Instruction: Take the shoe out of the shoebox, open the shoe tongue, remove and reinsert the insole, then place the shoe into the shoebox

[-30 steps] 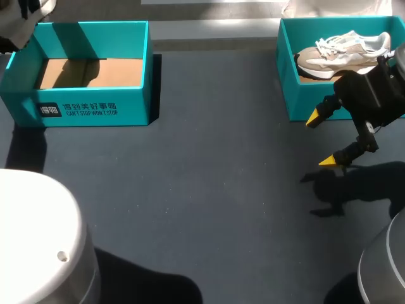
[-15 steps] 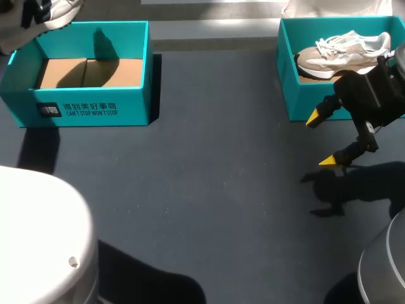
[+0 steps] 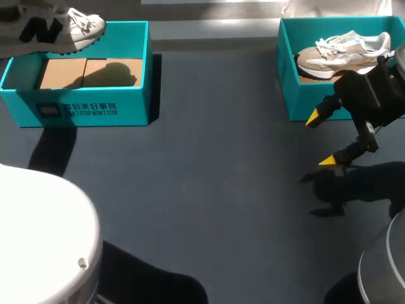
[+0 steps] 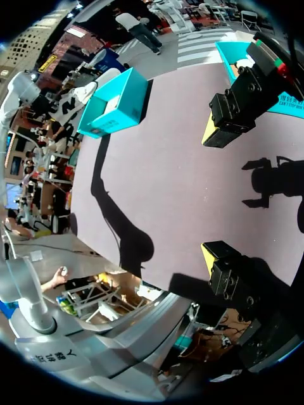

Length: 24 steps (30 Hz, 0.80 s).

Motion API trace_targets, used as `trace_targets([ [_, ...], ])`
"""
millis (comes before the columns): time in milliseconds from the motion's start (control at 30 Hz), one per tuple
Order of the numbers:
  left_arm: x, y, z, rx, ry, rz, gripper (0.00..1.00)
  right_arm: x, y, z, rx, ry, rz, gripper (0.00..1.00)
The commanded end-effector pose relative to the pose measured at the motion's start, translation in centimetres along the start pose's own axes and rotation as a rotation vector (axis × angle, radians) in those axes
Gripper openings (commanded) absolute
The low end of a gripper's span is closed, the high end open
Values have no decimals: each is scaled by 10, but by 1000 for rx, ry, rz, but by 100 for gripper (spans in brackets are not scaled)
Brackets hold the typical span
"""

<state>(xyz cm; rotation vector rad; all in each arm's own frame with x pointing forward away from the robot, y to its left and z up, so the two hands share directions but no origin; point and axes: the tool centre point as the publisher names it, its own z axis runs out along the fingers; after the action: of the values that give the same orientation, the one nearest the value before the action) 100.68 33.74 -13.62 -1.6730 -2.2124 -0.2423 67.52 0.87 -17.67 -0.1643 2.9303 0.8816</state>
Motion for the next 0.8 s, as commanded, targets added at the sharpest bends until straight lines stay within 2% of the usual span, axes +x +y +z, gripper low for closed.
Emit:
trace_targets([
  [33,0,-9,-1,-94,47,93,0,-1,0,1,3,2,1,100],
  [100,-4,-5,1,-71,9,107,0,-1,0,1,3,2,1,100],
  [167,-9,-1,2,-89,-54,124,0,-1,0,1,3,2,1,100],
  [200,-11,0,3,-55,-58,150,0,-1,0,1,3,2,1,100],
  [233,-14,3,3,-58,-85,147,0,-1,0,1,3,2,1,100],
  [400,-23,11,9,-51,-60,176,0,-1,0,1,3,2,1,100],
  [567,-28,18,11,-73,-68,233,0,-1,0,1,3,2,1,100],
  [767,-38,35,19,-153,-79,252,0,-1,0,1,3,2,1,100],
  [800,-40,37,21,-184,-87,266,0,-1,0,1,3,2,1,100],
])
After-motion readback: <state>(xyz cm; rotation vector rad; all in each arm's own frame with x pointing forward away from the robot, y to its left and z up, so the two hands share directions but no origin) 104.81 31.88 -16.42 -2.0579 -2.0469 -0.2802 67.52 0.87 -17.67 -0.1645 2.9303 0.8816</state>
